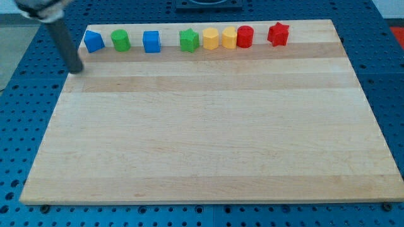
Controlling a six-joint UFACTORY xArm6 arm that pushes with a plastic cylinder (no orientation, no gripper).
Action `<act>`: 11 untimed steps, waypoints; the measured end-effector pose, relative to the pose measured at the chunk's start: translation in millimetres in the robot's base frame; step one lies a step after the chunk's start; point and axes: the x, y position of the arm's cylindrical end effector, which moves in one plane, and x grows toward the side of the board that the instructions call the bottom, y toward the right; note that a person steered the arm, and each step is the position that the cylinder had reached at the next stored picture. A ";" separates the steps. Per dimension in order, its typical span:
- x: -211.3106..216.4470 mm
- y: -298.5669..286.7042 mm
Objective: Push the triangle into the green circle
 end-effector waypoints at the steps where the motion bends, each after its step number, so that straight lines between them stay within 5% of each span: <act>1: -2.6 -1.6; 5: -90.0 6.0; 6: -95.7 19.6; 8: -38.9 53.4; 10: -91.0 11.1; 11: -90.0 44.2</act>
